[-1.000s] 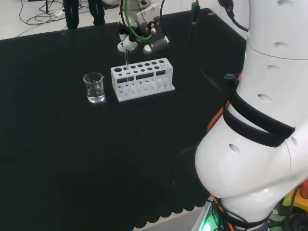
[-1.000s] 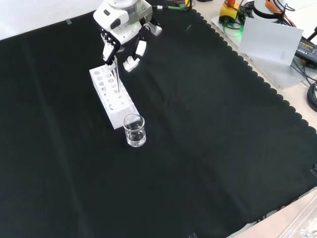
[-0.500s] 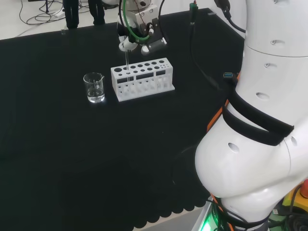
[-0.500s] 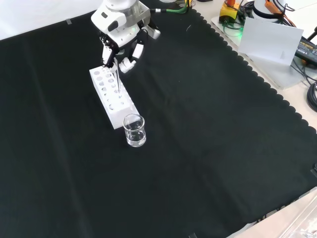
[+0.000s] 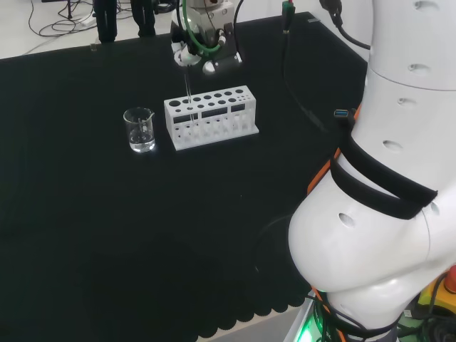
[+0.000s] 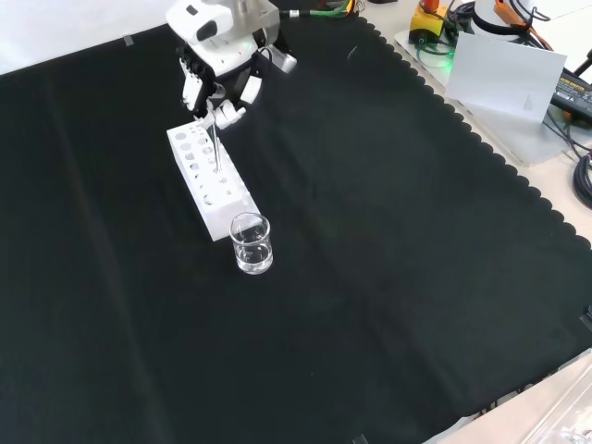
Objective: Take the glass rod from the white test tube rack.
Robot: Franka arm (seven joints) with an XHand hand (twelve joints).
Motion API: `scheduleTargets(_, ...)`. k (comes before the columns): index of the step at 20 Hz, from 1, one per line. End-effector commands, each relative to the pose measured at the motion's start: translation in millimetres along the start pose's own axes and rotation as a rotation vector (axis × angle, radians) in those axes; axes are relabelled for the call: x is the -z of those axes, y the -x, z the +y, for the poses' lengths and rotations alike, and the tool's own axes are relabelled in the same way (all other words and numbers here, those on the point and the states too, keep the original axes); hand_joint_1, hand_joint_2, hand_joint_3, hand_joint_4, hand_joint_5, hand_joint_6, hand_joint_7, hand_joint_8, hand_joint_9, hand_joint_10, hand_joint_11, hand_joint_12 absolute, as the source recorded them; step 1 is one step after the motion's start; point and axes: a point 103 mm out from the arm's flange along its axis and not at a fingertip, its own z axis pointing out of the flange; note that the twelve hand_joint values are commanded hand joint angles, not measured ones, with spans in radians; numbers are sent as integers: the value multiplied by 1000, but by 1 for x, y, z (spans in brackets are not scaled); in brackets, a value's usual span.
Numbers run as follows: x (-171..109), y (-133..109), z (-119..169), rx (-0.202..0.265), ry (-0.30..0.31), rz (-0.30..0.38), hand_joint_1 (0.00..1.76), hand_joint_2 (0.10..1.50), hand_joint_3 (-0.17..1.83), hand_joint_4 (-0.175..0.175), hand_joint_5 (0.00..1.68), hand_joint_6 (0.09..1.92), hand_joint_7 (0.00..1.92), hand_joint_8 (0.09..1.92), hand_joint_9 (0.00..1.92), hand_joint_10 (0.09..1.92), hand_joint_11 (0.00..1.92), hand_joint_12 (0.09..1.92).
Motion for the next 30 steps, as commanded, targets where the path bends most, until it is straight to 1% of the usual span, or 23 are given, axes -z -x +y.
scheduleTargets(1, 22, -10, -1, -7, 27, -10, 1302, 740, 649, -175, 1100, 707, 1142, 1169, 1570, 883, 1597, 681)
scheduleTargets(5, 40, -12, -7, -15, 21, -19, 1304, 774, 571, -175, 1120, 626, 1148, 1140, 1562, 882, 1574, 731)
scheduleTargets(13, 80, -12, -29, -27, 58, 14, 1306, 781, 548, -175, 1146, 565, 1148, 1135, 1580, 862, 1583, 746)
scheduleTargets(17, 94, -16, -36, -27, 82, 32, 1307, 780, 547, -175, 1150, 558, 1149, 1134, 1582, 859, 1586, 748)
scheduleTargets(20, 102, -18, -41, -20, 96, 36, 1307, 779, 547, -175, 1152, 554, 1151, 1131, 1583, 858, 1587, 750)
scheduleTargets(25, 105, -22, -48, -12, 106, 46, 1307, 778, 548, -175, 1156, 547, 1153, 1129, 1586, 856, 1589, 751)
scheduleTargets(30, 108, -32, -56, 10, 116, 61, 1308, 776, 549, -175, 1161, 540, 1155, 1126, 1588, 854, 1590, 752)
